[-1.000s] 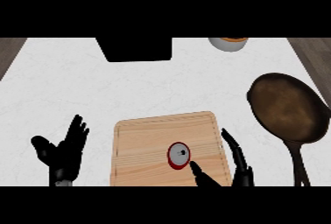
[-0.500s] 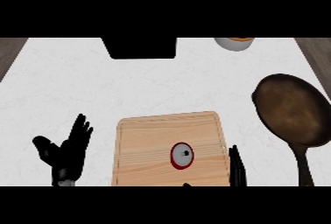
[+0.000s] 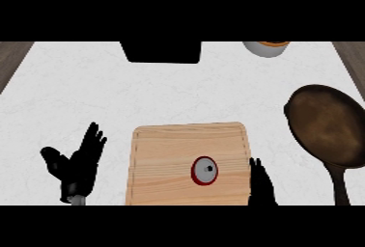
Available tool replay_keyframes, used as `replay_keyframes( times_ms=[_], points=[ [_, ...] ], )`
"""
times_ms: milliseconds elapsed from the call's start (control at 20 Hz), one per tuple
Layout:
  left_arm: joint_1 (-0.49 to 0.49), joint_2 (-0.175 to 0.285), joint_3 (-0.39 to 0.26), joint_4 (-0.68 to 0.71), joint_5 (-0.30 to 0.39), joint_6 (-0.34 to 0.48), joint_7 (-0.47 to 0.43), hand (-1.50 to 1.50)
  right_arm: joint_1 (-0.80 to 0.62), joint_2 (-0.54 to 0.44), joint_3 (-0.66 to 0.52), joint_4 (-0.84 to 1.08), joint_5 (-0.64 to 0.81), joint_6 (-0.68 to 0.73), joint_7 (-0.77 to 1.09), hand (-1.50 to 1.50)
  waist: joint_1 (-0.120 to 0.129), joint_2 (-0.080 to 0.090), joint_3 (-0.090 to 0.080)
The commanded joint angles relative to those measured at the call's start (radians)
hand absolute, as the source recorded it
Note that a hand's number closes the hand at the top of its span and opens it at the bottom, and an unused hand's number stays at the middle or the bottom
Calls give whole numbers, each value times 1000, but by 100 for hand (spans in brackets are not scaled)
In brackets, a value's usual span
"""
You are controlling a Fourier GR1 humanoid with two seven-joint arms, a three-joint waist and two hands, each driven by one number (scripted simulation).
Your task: Pick the can from the cutting board and place it in the pan
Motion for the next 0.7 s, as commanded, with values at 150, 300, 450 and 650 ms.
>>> replay_keyframes(
  times_ms=[150, 300, 450, 650],
  points=[
    [4, 17, 12, 8, 8, -28, -6, 0, -264, 3, 37, -140, 108, 466, 446, -150, 21, -8, 9],
    [-14, 2, 14, 24, 1, -10, 2, 0, -411, 3, 47, -77, 66, 634, 593, -150, 14, -8, 12],
    [-42, 5, 33, 71, 12, -39, -17, 0, -452, 3, 20, -79, -132, 752, 634, -150, 2, -6, 13],
    [-24, -19, 17, 47, 14, -28, 4, 0, -471, 3, 65, -31, -226, 759, 725, -150, -4, -11, 14]
  ],
)
